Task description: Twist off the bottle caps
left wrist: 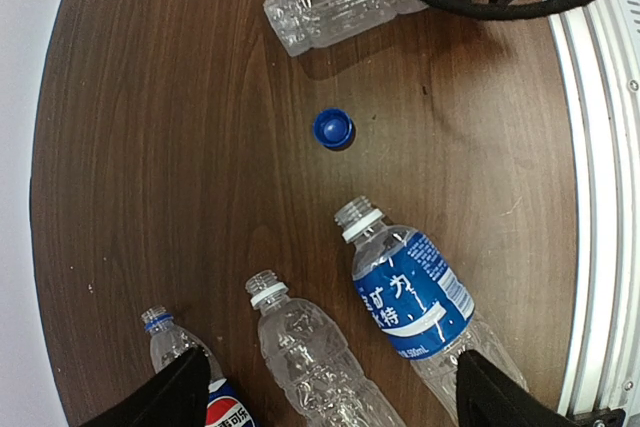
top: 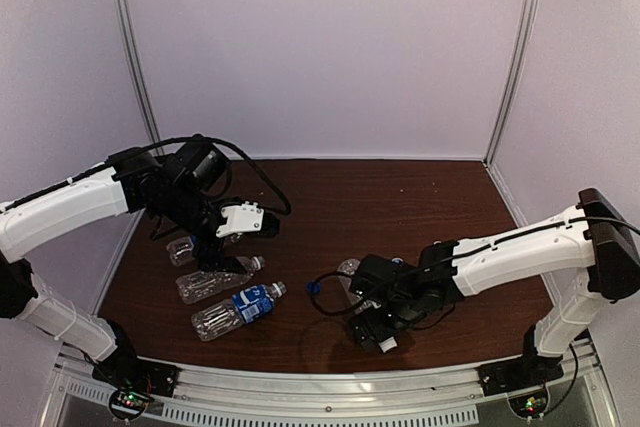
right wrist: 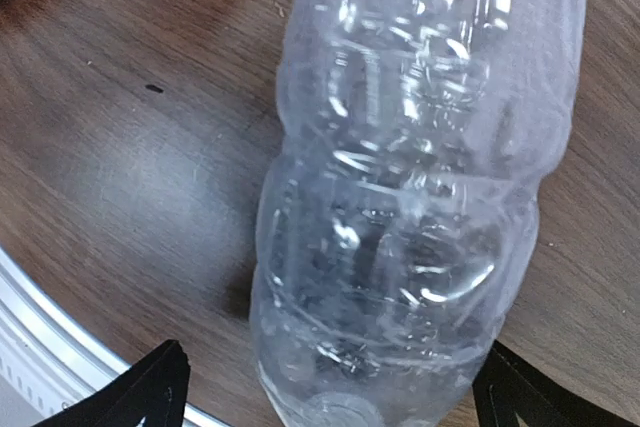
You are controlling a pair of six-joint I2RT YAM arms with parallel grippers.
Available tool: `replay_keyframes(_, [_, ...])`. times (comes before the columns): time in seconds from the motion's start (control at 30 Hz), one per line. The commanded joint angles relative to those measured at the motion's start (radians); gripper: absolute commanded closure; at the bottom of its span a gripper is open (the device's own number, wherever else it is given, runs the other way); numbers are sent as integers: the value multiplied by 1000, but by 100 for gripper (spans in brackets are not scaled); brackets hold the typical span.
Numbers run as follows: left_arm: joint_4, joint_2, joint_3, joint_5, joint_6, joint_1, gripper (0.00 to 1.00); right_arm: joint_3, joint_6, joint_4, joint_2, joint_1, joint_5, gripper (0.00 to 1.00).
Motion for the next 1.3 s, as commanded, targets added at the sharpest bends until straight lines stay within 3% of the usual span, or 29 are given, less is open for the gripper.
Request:
replay_keyframes(0.0, [22, -24, -12, 14, 4, -6, 13, -15, 10, 1, 7, 5, 86, 0])
replay_keyframes(0.37, [23, -33, -26, 11, 7, -4, 13, -26, 3, -22, 44, 2, 162, 3])
replay_keyframes(0.5, [22, -34, -26, 15, 6, -5, 13, -28, 7, -16, 46, 0, 178, 9])
replay_keyframes(0.63, [22, -33, -26, 12, 7, -4, 13, -21, -12, 0, 43, -1, 157, 19])
replay_keyframes(0.8, [22, -32, -28, 18, 7, -6, 13, -23, -34, 18, 13, -2, 122, 44])
replay_keyframes(1.0, [22, -27, -9, 11, 8, -6, 14, -11, -56, 8, -46, -11, 99, 49])
replay_keyframes(1.27, [-4, -41, 104, -100, 108, -33, 17, 117, -158, 22, -148, -98, -148, 50])
